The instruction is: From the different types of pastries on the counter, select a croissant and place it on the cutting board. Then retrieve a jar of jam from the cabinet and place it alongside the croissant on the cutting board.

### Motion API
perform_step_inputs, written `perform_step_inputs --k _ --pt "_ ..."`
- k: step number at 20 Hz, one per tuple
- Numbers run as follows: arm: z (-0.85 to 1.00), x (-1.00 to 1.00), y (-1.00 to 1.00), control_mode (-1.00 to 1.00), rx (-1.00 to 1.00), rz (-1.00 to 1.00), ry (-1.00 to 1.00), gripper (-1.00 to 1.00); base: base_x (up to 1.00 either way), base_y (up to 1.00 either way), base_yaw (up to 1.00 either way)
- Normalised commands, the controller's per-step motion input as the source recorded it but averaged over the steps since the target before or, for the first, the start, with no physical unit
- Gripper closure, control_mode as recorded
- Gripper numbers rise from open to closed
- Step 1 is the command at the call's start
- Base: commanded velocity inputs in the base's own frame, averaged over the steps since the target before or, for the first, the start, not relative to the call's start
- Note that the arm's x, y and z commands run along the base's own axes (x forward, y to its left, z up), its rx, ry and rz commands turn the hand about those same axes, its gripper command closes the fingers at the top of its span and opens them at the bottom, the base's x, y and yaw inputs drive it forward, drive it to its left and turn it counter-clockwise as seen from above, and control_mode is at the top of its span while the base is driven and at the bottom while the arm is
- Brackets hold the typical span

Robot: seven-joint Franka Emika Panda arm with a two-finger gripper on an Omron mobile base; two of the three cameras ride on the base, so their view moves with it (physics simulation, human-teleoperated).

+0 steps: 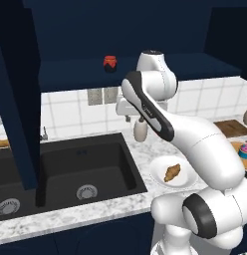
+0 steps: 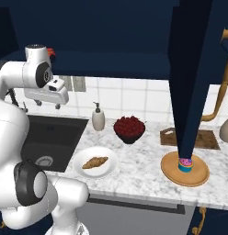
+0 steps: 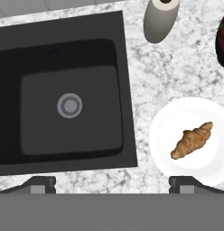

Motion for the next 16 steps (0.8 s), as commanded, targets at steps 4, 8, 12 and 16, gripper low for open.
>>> perform_step_inputs --k 4,8,12,16 --pt "0.00 0.00 0.00 1.00 0.00 0.00 0.00 -1.00 0.16 0.21 0.00" --pt "0.00 0.00 0.00 1.00 0.00 0.00 0.00 -1.00 0.00 0.00 0.00" --pt "0.00 0.00 0.00 1.00 0.00 0.00 0.00 -1.00 0.00 0.00 0.00" --pt "0.00 0.00 0.00 1.00 0.00 0.00 0.00 -1.00 0.00 0.00 0.00"
